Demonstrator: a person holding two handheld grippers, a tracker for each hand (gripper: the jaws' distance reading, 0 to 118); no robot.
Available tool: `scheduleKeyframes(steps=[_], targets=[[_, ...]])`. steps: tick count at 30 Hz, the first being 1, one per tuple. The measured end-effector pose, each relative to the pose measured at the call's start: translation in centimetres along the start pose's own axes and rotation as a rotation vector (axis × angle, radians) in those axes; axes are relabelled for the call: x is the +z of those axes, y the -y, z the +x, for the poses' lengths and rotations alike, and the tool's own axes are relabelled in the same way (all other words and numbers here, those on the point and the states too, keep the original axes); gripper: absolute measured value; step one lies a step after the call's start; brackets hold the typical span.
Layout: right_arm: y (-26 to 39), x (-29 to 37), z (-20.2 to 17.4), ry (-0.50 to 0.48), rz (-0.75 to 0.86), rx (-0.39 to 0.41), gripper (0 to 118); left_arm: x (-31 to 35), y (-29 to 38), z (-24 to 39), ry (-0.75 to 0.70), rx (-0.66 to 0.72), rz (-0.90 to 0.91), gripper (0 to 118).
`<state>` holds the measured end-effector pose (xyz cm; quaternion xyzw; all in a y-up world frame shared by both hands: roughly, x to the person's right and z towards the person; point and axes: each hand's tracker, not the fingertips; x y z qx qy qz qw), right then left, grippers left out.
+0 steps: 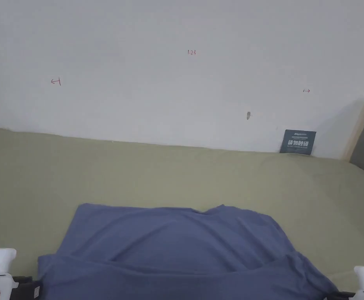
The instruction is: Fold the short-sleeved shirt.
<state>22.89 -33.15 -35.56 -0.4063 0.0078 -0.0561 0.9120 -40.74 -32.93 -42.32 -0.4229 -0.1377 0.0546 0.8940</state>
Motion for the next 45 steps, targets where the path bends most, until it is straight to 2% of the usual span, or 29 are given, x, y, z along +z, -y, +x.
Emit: scheduleKeyframes(steps=[8,15,17,19,20,21,22,23,24,27,29,30,31,32,33,34,35,37,42,44,45], targets=[[4.6,3.2,0.9,0.001,-0.054,-0.039,12,3.1,4.6,-0.8,0.036,0.009,-0.071,4],[8.8,2.1,1.5,0.009,-0.108,-0.07,13,2.0,8.5,-1.2,0.035,0.016,-0.16,4],[8.8,1.7,2.0,-0.003,-0.104,-0.12,14,1.8,8.7,-1.4,0.037,0.035,-0.16,4],[8.3,2.2,2.3,0.032,-0.125,-0.136,17,2.5,8.3,-1.3,-0.001,0.069,-0.173,6],[7.7,2.8,2.3,0.074,-0.133,-0.125,26,2.8,8.0,-1.3,-0.047,0.057,-0.179,18],[7.0,3.4,2.2,0.091,-0.131,-0.106,48,3.5,7.6,-1.3,-0.061,0.034,-0.173,50],[6.2,4.1,2.1,0.101,-0.107,-0.09,68,4.2,7.2,-1.4,-0.073,0.036,-0.144,77],[5.5,4.8,1.9,0.111,-0.074,-0.076,85,4.9,6.5,-1.3,-0.089,0.048,-0.111,92],[4.7,5.0,1.5,0.118,-0.052,-0.062,90,5.5,5.7,-1.1,-0.09,0.068,-0.091,94],[2.1,5.4,-0.2,0.132,-0.034,-0.054,89,6.4,3.3,0.3,-0.11,0.089,-0.043,94],[0.5,4.7,-1.9,0.096,-0.048,-0.053,89,6.0,1.8,1.3,-0.076,0.078,-0.032,94],[-0.1,4.4,-2.6,0.073,-0.049,-0.048,86,5.4,1.3,1.8,-0.057,0.061,-0.022,92],[-0.6,3.8,-3.3,0.064,-0.047,-0.045,76,4.7,1.0,2.3,-0.05,0.046,-0.022,89],[-1.0,3.0,-3.9,0.044,-0.051,-0.03,57,4.0,0.6,2.8,-0.057,0.038,-0.02,79],[-1.4,2.0,-4.8,0.06,-0.05,-0.008,15,3.1,0.2,3.3,-0.069,0.029,-0.009,52],[-1.7,1.4,-5.8,0.076,-0.04,0.016,7,2.0,-0.3,3.7,-0.078,0.026,-0.009,18],[-2.1,0.7,-6.5,0.088,-0.038,0.038,7,1.0,-0.3,3.9,-0.112,0.034,0.01,0],[-3.0,-1.2,-7.7,0.045,-0.057,0.043,6,-1.1,-1.5,4.1,-0.074,0.1,0.001,0],[-5.5,-5.6,-9.3,0.038,-0.078,0.062,6,-7.3,-6.9,3.3,-0.148,0.041,-0.06,0],[-6.7,-7.2,-9.3,0.039,-0.085,0.069,6,-11.0,-10.0,0.8,-0.149,0.048,-0.082,2],[-7.2,-7.8,-9.1,0.041,-0.087,0.07,6,-12.1,-11.1,0.1,-0.148,0.054,-0.079,19]])
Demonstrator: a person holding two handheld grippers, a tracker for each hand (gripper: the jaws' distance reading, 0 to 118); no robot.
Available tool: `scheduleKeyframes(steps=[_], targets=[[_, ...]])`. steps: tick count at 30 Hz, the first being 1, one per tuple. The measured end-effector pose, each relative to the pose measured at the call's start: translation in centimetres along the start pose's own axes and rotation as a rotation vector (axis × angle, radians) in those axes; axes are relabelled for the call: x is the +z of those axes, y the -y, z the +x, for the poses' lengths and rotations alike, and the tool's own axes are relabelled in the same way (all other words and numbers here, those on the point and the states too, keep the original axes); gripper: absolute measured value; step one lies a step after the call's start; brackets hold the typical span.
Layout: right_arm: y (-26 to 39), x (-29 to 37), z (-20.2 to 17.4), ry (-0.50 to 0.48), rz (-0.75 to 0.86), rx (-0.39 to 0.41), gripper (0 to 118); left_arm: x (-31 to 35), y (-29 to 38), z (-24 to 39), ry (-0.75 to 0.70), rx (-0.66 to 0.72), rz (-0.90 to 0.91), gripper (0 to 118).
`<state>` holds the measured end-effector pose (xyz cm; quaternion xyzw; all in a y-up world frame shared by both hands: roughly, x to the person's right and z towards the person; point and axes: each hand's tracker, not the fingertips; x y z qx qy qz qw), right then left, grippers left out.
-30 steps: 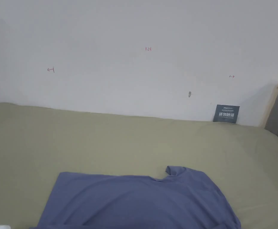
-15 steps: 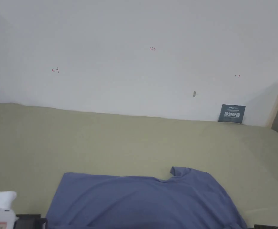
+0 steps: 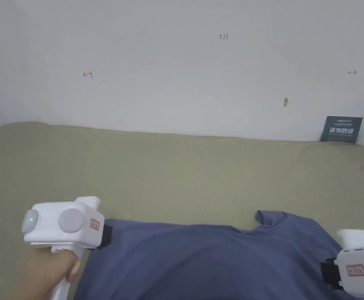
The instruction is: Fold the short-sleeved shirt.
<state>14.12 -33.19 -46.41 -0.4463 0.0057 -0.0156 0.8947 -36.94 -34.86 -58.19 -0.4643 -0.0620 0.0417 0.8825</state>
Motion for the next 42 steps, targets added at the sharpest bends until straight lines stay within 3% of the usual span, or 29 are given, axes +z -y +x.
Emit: scheduleKeyframes(steps=[1,2,3,5,6,9,11,12,13,14,15,17,18,19,21,24,27,29,31,32,33,34,35,42], targets=[[-0.5,-0.6,0.3,0.001,-0.002,-0.002,6,-1.2,-1.2,-0.4,-0.019,0.019,0.007,49],[-0.9,-1.0,0.7,-0.001,-0.003,-0.008,6,-1.0,-2.0,0.0,-0.021,0.023,0.0,49],[-1.4,-1.6,1.4,-0.006,-0.004,-0.021,6,-2.2,-2.9,-0.4,-0.014,0.03,-0.009,61],[-2.1,-2.4,2.6,0.0,-0.005,-0.032,6,-4.1,-4.2,-0.9,-0.029,0.038,-0.011,108],[-2.5,-2.6,3.1,0.005,0.0,-0.032,6,-4.2,-4.5,-0.5,-0.027,0.041,-0.03,113],[-4.3,-3.9,5.2,0.037,-0.021,-0.031,6,-6.4,-4.6,-0.3,-0.014,0.016,-0.14,112],[-6.1,-5.2,6.4,0.066,-0.073,-0.03,6,-7.0,-4.7,0.2,-0.044,-0.021,-0.189,106],[-7.2,-6.1,7.0,0.081,-0.093,-0.031,7,-7.0,-4.8,0.6,-0.126,-0.074,-0.202,89],[-8.3,-7.0,7.6,0.085,-0.102,-0.043,7,-6.6,-5.0,0.9,-0.119,-0.074,-0.185,79],[-9.2,-7.9,8.2,0.088,-0.123,-0.059,11,-6.0,-5.3,1.4,-0.107,-0.05,-0.177,74],[-9.9,-8.7,8.5,0.072,-0.142,-0.083,34,-5.7,-5.3,1.6,-0.099,-0.054,-0.176,61],[-11.0,-10.5,9.0,0.065,-0.172,-0.104,93,-5.3,-5.0,1.8,-0.022,-0.111,-0.167,17],[-11.4,-11.4,9.1,0.054,-0.17,-0.102,116,-5.2,-5.1,1.8,-0.026,-0.1,-0.16,4],[-11.8,-12.1,9.2,0.056,-0.163,-0.1,117,-5.1,-4.9,1.9,-0.045,-0.096,-0.16,4],[-12.2,-13.9,9.4,0.135,-0.186,-0.093,112,-5.2,-4.6,1.6,-0.047,-0.098,-0.148,4],[-12.2,-15.5,9.9,0.134,-0.192,-0.071,108,-5.6,-4.2,1.1,-0.028,-0.073,-0.146,4],[-11.5,-16.3,10.4,0.102,-0.243,-0.064,88,-6.0,-4.0,0.7,-0.012,-0.054,-0.125,4],[-11.4,-15.6,10.7,0.107,-0.2,-0.098,85,-6.0,-3.9,0.6,-0.004,-0.056,-0.119,4],[-11.4,-14.8,10.3,0.123,-0.191,-0.099,58,-5.7,-4.0,0.8,0.002,-0.046,-0.114,4],[-11.5,-14.3,10.1,0.127,-0.176,-0.097,58,-5.5,-3.9,0.8,0.003,-0.041,-0.11,4],[-11.7,-13.9,10.0,0.089,-0.15,-0.075,50,-5.3,-3.9,0.9,0.003,-0.04,-0.106,4],[-11.5,-12.9,9.6,0.082,-0.105,-0.092,25,-4.9,-3.9,1.1,0.001,-0.044,-0.095,4],[-11.4,-12.2,9.0,0.079,-0.132,-0.079,8,-4.5,-3.8,1.3,0.002,-0.043,-0.087,4],[-10.6,-3.4,6.6,0.035,-0.008,-0.026,8,2.3,-2.7,1.9,0.065,-0.079,0.002,4]])
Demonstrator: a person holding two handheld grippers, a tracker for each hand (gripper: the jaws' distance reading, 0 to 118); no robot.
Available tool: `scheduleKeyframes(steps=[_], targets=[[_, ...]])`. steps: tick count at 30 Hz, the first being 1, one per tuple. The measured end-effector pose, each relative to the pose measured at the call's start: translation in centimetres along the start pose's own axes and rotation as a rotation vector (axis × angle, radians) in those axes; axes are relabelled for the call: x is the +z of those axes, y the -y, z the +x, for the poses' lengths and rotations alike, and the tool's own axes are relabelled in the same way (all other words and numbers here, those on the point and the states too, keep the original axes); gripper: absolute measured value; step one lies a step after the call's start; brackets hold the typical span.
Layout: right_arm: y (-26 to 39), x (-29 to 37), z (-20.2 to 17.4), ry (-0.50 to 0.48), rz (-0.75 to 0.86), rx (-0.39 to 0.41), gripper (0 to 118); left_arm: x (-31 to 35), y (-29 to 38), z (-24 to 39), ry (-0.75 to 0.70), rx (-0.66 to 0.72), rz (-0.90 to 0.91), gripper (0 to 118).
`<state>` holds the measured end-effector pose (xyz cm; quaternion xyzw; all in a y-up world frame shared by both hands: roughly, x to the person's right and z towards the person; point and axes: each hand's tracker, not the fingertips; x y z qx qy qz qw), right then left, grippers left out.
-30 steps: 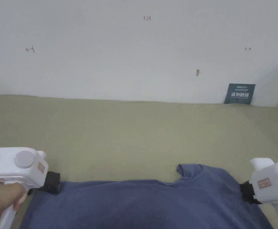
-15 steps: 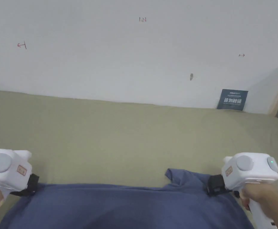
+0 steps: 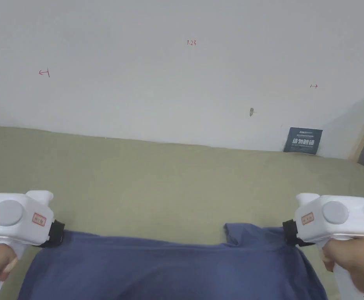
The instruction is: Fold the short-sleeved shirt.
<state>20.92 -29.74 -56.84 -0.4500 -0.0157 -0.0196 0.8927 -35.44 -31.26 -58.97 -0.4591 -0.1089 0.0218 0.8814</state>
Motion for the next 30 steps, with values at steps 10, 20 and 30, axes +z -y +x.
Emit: scheduleKeyframes(steps=[10,20,30], targets=[[9.4,11.6,0.9,-0.034,0.04,0.006,8,11.2,9.1,0.0,0.04,-0.02,0.088,4],[22.5,13.2,2.8,-0.021,-0.091,-0.074,8,12.3,21.2,-1.8,0.057,0.091,-0.051,4],[26.2,10.0,3.1,0.008,-0.127,-0.147,8,9.8,23.5,-1.8,0.009,0.132,-0.081,5]])
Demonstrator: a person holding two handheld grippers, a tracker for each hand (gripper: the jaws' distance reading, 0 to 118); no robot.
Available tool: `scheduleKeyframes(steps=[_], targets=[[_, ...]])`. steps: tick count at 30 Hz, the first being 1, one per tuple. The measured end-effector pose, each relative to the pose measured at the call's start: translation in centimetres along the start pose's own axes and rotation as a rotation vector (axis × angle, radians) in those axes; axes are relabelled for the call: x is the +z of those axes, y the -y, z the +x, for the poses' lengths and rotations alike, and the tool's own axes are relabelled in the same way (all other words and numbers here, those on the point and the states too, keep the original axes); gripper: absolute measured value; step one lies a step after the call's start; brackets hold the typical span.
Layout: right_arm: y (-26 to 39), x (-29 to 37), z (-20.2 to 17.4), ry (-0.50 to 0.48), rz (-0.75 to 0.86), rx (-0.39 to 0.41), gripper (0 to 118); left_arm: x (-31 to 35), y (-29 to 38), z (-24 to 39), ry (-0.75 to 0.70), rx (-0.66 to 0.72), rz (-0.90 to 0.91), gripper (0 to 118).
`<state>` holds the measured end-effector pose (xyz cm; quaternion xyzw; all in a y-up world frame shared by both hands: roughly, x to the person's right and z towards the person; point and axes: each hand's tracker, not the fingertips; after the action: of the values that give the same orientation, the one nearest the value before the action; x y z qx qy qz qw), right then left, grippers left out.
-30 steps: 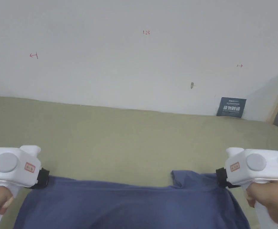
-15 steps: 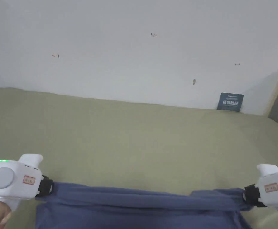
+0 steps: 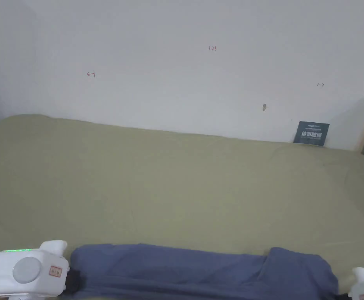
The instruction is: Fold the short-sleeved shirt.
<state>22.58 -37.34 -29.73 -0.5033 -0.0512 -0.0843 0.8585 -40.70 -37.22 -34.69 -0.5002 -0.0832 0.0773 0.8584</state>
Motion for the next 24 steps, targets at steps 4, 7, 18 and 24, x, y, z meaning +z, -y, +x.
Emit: scheduleKeyframes(steps=[4,7,18,24], targets=[[-0.4,1.0,-1.1,0.024,-0.03,0.0,29,1.4,-0.7,1.0,-0.029,-0.042,-0.037,69],[-0.4,3.2,-3.1,0.099,-0.02,0.127,78,3.9,-0.9,2.0,-0.042,-0.07,-0.006,105],[1.2,6.3,-11.0,0.001,0.119,0.199,8,5.7,1.1,6.9,-0.011,-0.06,0.165,6],[2.1,4.5,-12.4,-0.028,0.111,0.153,7,3.0,2.2,7.0,0.044,-0.074,0.141,0]])
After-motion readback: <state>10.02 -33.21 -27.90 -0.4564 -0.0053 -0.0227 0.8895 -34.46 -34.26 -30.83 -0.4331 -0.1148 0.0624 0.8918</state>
